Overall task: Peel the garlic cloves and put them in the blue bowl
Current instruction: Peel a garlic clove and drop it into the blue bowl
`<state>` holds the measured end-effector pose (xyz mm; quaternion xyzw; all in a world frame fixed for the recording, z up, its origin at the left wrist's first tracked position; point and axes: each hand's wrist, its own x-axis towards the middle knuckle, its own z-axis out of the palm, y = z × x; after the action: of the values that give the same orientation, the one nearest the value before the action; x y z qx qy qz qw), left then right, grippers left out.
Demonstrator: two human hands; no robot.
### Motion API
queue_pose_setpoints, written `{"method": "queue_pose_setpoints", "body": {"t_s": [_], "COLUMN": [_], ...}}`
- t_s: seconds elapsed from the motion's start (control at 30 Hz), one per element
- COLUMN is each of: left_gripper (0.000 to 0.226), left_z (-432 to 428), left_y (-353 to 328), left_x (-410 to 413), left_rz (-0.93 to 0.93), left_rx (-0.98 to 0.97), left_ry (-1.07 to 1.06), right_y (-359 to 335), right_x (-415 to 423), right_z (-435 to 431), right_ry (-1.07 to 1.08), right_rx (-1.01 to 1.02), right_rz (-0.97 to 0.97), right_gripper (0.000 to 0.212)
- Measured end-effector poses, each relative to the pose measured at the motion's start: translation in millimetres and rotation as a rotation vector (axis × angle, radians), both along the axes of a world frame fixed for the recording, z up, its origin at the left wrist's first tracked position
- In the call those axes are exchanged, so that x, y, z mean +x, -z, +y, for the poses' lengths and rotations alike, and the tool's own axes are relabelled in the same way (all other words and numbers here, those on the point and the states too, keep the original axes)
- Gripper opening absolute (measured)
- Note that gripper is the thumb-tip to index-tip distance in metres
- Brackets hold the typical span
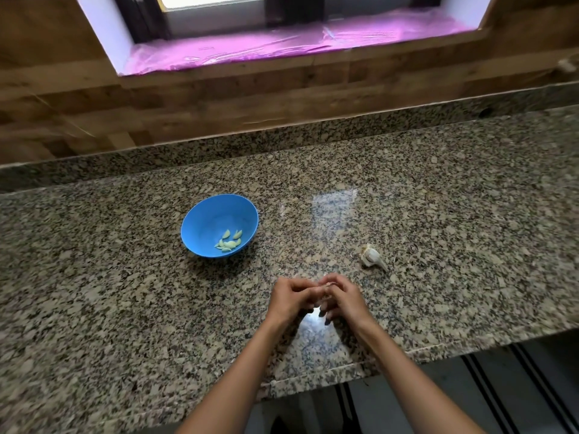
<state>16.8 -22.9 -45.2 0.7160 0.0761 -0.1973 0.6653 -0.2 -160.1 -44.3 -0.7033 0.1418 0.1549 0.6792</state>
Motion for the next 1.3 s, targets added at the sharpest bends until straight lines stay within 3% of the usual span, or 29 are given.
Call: {"method": "queue_pose_setpoints", "body": {"t_s": [0.07, 0.13, 0.17, 0.23, 0.37, 0.6, 0.67, 0.77, 0.87, 0.97, 1.03, 1.1, 1.17, 1.23, 1.3], "left_gripper": [0.011, 0.012, 0.009, 0.007, 0.007, 0.009, 0.007, 0.011, 0.017, 0.011, 0.006, 0.01, 0.015, 0.02, 0.021], "left_z": [9.0, 19.6, 23.7, 26.5, 19.8, -4.1, 3.8, 23.4, 29.3, 29.6, 33.9, 38.5, 40.4, 41.3, 43.9], "left_y": [-2.3, -3.8, -5.2, -12.0, -21.9, -31.2, -27.6, -26.4, -31.7, -36.8, -38.0, -35.2, -31.3, -29.3, -32.3], "left_x": [4.4, 11.0, 14.2, 19.4, 31.1, 37.9, 34.4, 25.5, 19.3, 17.1, 16.0, 13.2, 10.9, 7.8, 7.4], "left_rz": [0.015, -0.018, -0.041, -0.028, 0.058, -0.062, -0.067, 0.026, 0.06, -0.034, -0.204, -0.431, -0.54, -0.378, -0.051], "left_rx": [0.121, 0.27, 0.355, 0.452, 0.585, 0.918, 0.825, 0.333, 0.062, 0.058, 0.254, 0.593, 0.755, 0.649, 0.292], "left_ry": [-0.058, -0.091, -0.067, 0.03, 0.181, 0.295, 0.303, 0.226, 0.124, 0.086, 0.165, 0.346, 0.467, 0.449, 0.348], "right_y": [3.8, 10.2, 14.2, 21.2, 30.9, 28.1, 25.1, 8.5, -9.2, -16.0, -16.1, -13.4, -7.4, -2.5, -1.4], "right_x": [-2.4, -3.7, -4.2, -6.5, -15.5, -16.5, -13.2, -1.9, 9.8, 19.0, 22.2, 24.2, 24.5, 23.6, 25.6], "right_z": [-3.0, -7.6, -9.3, -9.7, -9.3, -8.0, -5.8, 2.3, 8.7, 6.5, 5.1, 4.6, 2.6, 1.3, 0.3], "right_ry": [-0.09, -0.228, -0.315, -0.505, -0.627, -0.585, -0.46, -0.27, -0.262, -0.316, -0.35, -0.371, -0.418, -0.462, -0.473], "right_rx": [-0.372, -0.805, -0.914, -1.001, -1.137, -1.068, -0.862, -0.504, -0.385, -0.326, -0.257, -0.283, -0.443, -0.608, -0.763], "right_rz": [-0.134, -0.31, -0.364, -0.378, -0.382, -0.374, -0.365, -0.376, -0.318, -0.252, -0.208, -0.201, -0.314, -0.555, -0.867], "right_gripper": [0.02, 0.037, 0.049, 0.071, 0.074, 0.069, 0.056, 0.038, 0.031, 0.022, 0.016, 0.014, 0.017, 0.025, 0.037]}}
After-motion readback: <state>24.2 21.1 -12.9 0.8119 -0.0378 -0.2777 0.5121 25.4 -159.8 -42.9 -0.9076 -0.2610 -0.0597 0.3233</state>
